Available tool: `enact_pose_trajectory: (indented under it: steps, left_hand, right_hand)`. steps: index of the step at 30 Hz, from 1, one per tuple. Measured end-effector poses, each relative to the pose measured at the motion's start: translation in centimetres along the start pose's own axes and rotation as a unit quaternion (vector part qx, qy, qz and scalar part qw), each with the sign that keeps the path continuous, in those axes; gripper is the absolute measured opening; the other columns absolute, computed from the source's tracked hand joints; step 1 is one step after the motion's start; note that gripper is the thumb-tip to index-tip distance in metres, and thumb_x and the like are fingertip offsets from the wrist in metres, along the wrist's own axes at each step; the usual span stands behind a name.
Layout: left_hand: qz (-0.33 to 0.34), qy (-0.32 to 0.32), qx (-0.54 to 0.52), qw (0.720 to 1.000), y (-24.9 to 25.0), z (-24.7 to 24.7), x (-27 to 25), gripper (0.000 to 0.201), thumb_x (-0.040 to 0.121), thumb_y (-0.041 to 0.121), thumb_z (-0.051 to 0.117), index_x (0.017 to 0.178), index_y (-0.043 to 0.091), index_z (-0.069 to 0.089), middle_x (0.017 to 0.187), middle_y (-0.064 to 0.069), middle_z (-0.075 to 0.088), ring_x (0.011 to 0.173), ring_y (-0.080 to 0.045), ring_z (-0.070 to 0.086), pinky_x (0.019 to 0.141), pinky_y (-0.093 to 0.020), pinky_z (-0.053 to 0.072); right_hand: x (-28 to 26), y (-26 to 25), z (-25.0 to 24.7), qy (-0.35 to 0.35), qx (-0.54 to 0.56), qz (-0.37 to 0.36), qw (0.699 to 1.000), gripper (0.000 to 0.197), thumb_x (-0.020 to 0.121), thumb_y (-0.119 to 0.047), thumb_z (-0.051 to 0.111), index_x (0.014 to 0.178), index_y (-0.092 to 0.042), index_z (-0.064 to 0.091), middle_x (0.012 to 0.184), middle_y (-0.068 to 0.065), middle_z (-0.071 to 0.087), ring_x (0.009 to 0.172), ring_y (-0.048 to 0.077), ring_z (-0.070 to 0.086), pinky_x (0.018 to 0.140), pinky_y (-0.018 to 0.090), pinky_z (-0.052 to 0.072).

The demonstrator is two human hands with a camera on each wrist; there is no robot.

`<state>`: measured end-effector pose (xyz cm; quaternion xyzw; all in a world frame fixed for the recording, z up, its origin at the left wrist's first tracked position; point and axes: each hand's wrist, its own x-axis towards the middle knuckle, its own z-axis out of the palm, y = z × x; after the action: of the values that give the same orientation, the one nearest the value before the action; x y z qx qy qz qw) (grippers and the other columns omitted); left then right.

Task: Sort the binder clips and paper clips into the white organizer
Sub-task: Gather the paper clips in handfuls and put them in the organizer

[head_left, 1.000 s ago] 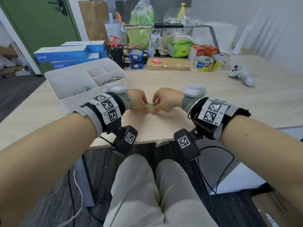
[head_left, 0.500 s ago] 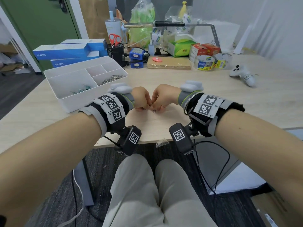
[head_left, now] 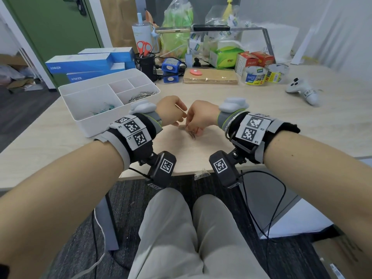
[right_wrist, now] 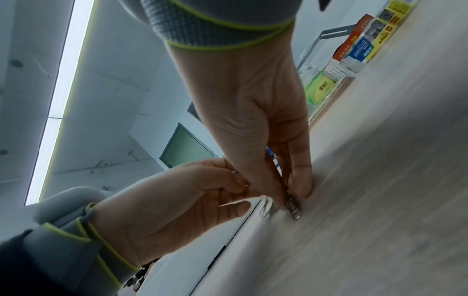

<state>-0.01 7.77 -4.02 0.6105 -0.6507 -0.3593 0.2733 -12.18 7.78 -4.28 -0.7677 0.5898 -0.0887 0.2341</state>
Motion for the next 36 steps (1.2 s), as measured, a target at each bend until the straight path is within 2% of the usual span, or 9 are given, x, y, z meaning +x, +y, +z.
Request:
enact_pose_trajectory:
  steps: [3, 8, 15, 19, 23, 27, 30, 33, 36]
  left_hand:
    - [-0.016, -0.010, -0.032, 0.999, 0.1, -0.5, 0.1, 0.022, 0.092, 0.000, 0.046, 0.078, 0.015, 0.053, 0.084, -0.003, 0.061, 0.066, -0.009, 0.055, 0.060, -0.022, 0.049]
    - [-0.088, -0.040, -0.082, 0.992, -0.1, -0.1, 0.0, 0.023, 0.096, 0.004, 0.041, 0.076, 0.007, 0.051, 0.075, -0.008, 0.056, 0.059, -0.018, 0.054, 0.055, -0.026, 0.049]
    - [-0.162, -0.089, -0.135, 0.973, -0.5, -0.1, 0.0, 0.049, 0.102, 0.039, 0.027, 0.081, 0.003, 0.053, 0.078, -0.013, 0.061, 0.065, -0.022, 0.060, 0.052, -0.025, 0.050]
    - [-0.179, -0.109, -0.194, 0.958, -0.4, -0.5, -0.1, 0.060, 0.101, 0.048, 0.024, 0.089, 0.000, 0.057, 0.086, -0.015, 0.066, 0.072, -0.024, 0.066, 0.048, -0.020, 0.055]
    - [-0.176, -0.133, -0.216, 0.951, -0.1, -0.1, 0.1, 0.074, 0.097, 0.058, 0.015, 0.094, -0.003, 0.057, 0.088, -0.018, 0.065, 0.077, -0.026, 0.067, 0.057, -0.025, 0.058]
    - [-0.162, -0.130, -0.259, 0.943, 0.1, 0.1, 0.5, 0.053, 0.101, 0.043, 0.020, 0.097, 0.006, 0.058, 0.073, -0.011, 0.067, 0.059, -0.022, 0.070, 0.048, -0.024, 0.057]
    - [-0.156, -0.122, -0.241, 0.950, 0.0, -0.2, 0.4, 0.034, 0.099, 0.022, 0.030, 0.085, 0.008, 0.058, 0.063, -0.004, 0.060, 0.041, -0.010, 0.060, 0.039, -0.014, 0.047]
    - [-0.185, -0.090, -0.195, 0.959, -0.4, -0.8, 0.2, 0.038, 0.100, 0.026, 0.035, 0.073, 0.008, 0.054, 0.061, -0.001, 0.046, 0.030, -0.006, 0.045, 0.034, -0.010, 0.036]
    - [-0.202, -0.069, -0.130, 0.968, -0.8, -1.6, 0.0, 0.037, 0.099, 0.027, 0.038, 0.067, 0.012, 0.049, 0.051, 0.003, 0.041, 0.023, -0.005, 0.035, 0.031, -0.006, 0.024]
  right_hand:
    - [-0.1, 0.0, -0.1, -0.020, 0.031, 0.008, 0.999, 0.007, 0.076, -0.011, 0.069, 0.079, -0.005, 0.070, 0.078, 0.014, 0.070, 0.067, 0.022, 0.070, 0.078, 0.032, 0.060]
    - [-0.2, 0.4, -0.5, -0.019, 0.008, 0.018, 1.000, 0.008, 0.073, -0.012, 0.064, 0.077, -0.008, 0.068, 0.082, 0.017, 0.075, 0.081, 0.028, 0.074, 0.085, 0.034, 0.058]
    - [0.3, 0.9, -0.4, -0.027, 0.047, 0.024, 0.998, 0.008, 0.074, -0.006, 0.060, 0.076, -0.003, 0.067, 0.069, 0.012, 0.068, 0.059, 0.018, 0.067, 0.073, 0.026, 0.058]
    - [-0.1, 0.7, -1.8, 0.005, 0.085, -0.005, 0.996, 0.006, 0.076, -0.002, 0.061, 0.072, -0.001, 0.065, 0.061, 0.009, 0.064, 0.041, 0.004, 0.061, 0.048, 0.014, 0.053]
    - [-0.1, -0.3, -3.0, 0.011, 0.132, -0.052, 0.990, 0.010, 0.075, 0.002, 0.062, 0.068, -0.005, 0.064, 0.061, 0.011, 0.065, 0.043, 0.008, 0.063, 0.049, 0.016, 0.053]
    - [0.1, -0.9, -2.7, 0.013, 0.126, -0.076, 0.989, 0.005, 0.074, -0.001, 0.071, 0.078, 0.001, 0.071, 0.067, 0.014, 0.068, 0.048, 0.010, 0.065, 0.056, 0.019, 0.058]
    - [-0.1, -0.8, -2.9, 0.034, 0.144, -0.081, 0.986, 0.014, 0.075, -0.009, 0.075, 0.086, 0.000, 0.073, 0.066, 0.009, 0.069, 0.048, 0.007, 0.065, 0.046, 0.017, 0.053]
    - [-0.1, -0.2, -3.2, 0.088, 0.085, -0.080, 0.989, 0.016, 0.076, -0.015, 0.075, 0.089, -0.006, 0.073, 0.063, 0.000, 0.065, 0.048, 0.004, 0.059, 0.036, 0.015, 0.043]
    - [-0.5, 0.5, -3.1, 0.003, 0.015, -0.043, 0.999, 0.020, 0.076, -0.015, 0.075, 0.095, -0.011, 0.072, 0.080, 0.005, 0.068, 0.059, 0.010, 0.060, 0.040, 0.017, 0.045]
